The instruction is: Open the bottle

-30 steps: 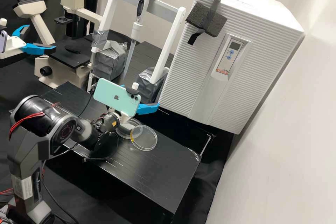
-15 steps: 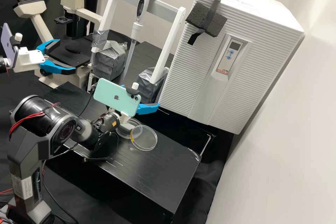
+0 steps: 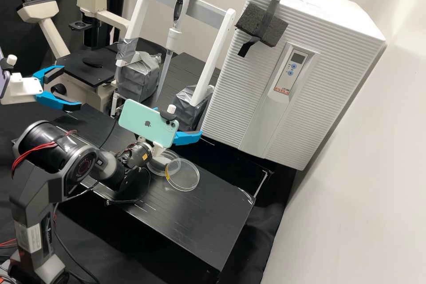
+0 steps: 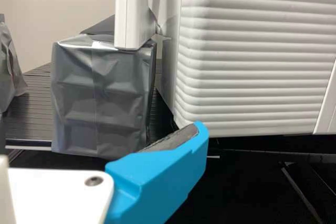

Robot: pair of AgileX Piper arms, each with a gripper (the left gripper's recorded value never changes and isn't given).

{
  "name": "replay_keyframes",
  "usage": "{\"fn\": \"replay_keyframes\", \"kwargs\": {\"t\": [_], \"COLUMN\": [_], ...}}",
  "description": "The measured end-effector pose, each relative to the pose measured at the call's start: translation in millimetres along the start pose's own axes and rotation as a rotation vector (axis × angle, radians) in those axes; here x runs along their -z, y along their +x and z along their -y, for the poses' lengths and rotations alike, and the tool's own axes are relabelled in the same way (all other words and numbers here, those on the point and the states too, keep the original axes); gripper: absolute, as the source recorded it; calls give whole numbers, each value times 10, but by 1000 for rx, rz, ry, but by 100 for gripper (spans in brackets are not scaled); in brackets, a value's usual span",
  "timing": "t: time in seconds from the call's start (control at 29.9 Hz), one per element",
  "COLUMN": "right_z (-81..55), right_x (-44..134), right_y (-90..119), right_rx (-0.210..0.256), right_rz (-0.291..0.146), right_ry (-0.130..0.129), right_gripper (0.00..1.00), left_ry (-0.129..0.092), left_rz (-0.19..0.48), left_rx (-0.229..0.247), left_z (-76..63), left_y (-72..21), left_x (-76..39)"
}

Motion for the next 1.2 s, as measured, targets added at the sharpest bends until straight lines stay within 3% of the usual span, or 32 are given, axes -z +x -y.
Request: {"fn": "replay_keyframes", "kwargs": {"t": [0.13, 0.23, 0.53, 0.7, 0.84, 1.04, 1.2], "right_z": [0, 0, 0, 0, 0, 0, 0], "right_x": [0, 0, 0, 0, 0, 0, 0], "right_y": [0, 0, 0, 0, 0, 0, 0], "right_rx": [0, 0, 0, 0, 0, 0, 0], "right_rz": [0, 0, 0, 0, 0, 0, 0], "right_ry": [0, 0, 0, 0, 0, 0, 0], "right_gripper": [100, 100, 100, 100, 100, 100, 100], "left_ry": [-2, -26, -45, -80, -81, -175, -216], "left_rz": [1, -1, -20, -32, -31, -28, -25], "left_rx": [-4, 6, 38, 33, 36, 25, 25], "left_z": [-5, 20, 110, 118, 124, 170, 211], "left_y": [-31, -50, -122, -132, -137, -132, -114], "left_x": [-6, -4, -3, -6, -8, -3, 2]}}
